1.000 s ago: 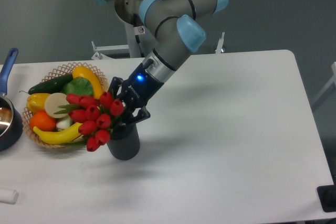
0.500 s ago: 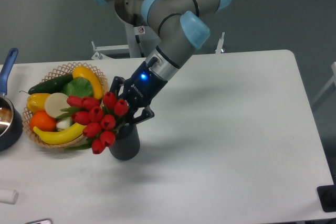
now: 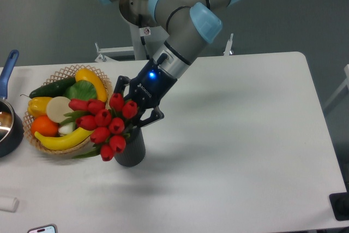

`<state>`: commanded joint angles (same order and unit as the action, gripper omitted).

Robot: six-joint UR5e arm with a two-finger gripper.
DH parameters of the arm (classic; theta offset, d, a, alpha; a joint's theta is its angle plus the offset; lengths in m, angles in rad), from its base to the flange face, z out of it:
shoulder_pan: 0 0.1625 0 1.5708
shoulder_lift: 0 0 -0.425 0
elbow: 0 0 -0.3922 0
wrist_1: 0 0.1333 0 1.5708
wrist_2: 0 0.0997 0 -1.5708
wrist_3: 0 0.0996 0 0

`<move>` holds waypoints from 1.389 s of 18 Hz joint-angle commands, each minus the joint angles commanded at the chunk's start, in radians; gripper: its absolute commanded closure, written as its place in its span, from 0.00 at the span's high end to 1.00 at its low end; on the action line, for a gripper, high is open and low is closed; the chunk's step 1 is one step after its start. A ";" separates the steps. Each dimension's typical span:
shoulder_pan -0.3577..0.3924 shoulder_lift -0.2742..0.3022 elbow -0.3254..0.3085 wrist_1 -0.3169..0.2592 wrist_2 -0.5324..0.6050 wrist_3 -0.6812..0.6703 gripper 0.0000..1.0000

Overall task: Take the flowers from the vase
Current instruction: 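Lift the gripped tulips up and out of the black vase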

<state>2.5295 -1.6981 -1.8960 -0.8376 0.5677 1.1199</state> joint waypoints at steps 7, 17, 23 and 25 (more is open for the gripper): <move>0.005 0.018 0.021 0.002 -0.041 -0.069 0.44; 0.064 0.054 0.052 0.002 -0.155 -0.146 0.44; 0.117 0.066 0.087 0.002 -0.227 -0.202 0.44; 0.141 0.075 0.087 0.002 -0.265 -0.222 0.44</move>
<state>2.6706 -1.6230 -1.8086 -0.8360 0.3024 0.8974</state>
